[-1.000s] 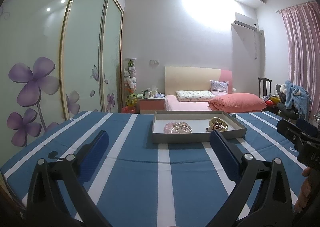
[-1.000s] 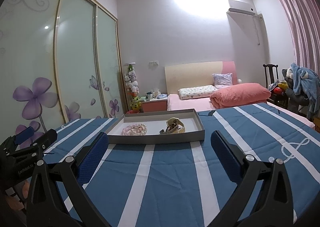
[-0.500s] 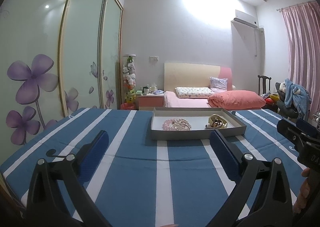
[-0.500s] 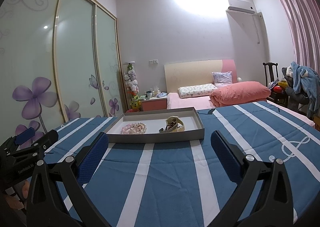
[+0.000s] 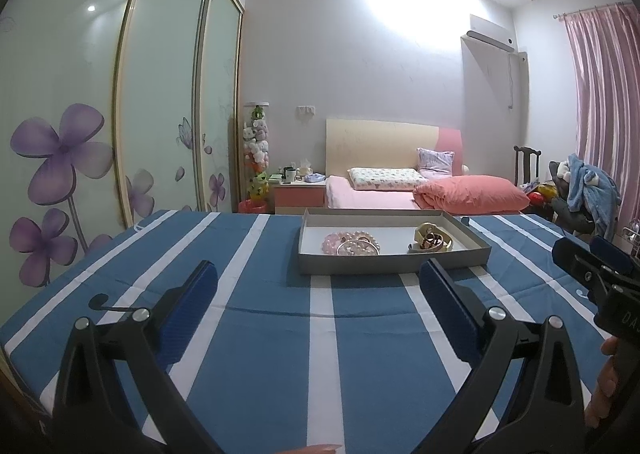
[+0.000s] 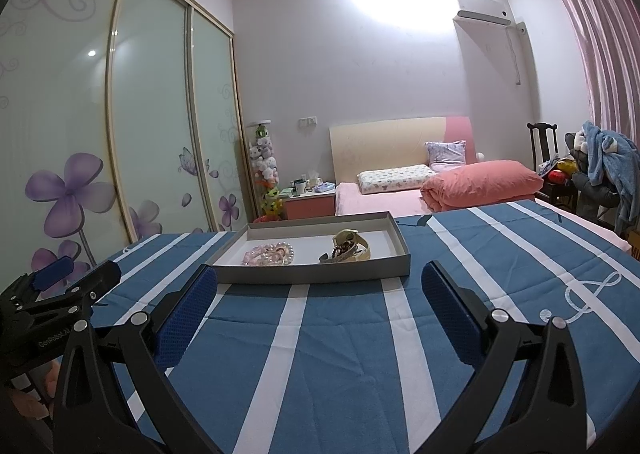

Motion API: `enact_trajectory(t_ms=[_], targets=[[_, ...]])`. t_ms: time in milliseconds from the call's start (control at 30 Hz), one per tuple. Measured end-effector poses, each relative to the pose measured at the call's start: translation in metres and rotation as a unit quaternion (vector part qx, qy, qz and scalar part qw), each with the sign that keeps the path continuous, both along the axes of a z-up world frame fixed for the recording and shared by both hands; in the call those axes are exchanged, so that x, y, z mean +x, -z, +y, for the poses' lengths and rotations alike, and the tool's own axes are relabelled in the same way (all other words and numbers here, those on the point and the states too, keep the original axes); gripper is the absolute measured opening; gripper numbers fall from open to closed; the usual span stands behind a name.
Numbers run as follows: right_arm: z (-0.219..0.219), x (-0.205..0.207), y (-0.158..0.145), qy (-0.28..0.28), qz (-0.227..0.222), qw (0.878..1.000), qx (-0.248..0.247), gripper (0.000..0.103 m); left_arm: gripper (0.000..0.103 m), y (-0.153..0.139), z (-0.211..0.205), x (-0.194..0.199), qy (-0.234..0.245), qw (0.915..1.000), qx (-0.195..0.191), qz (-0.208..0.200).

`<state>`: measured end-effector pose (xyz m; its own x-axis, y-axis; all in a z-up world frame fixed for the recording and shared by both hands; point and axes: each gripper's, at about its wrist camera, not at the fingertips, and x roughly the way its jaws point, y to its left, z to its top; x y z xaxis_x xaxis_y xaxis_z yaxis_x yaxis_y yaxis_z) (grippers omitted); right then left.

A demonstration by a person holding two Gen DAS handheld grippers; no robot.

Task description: Organize jewelry

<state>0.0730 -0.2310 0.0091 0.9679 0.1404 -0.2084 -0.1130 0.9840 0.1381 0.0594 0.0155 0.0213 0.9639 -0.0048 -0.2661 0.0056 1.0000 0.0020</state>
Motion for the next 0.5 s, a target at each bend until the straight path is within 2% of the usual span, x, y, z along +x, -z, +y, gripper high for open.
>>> enact_trajectory(t_ms=[500], targets=[[0.0011,0.0003,0.0019,0.0,0.001,1.0,0.001,0.101,0.099,0.0004,-0.0007,-0.0002,0.0,1.0,0.0,0.001]])
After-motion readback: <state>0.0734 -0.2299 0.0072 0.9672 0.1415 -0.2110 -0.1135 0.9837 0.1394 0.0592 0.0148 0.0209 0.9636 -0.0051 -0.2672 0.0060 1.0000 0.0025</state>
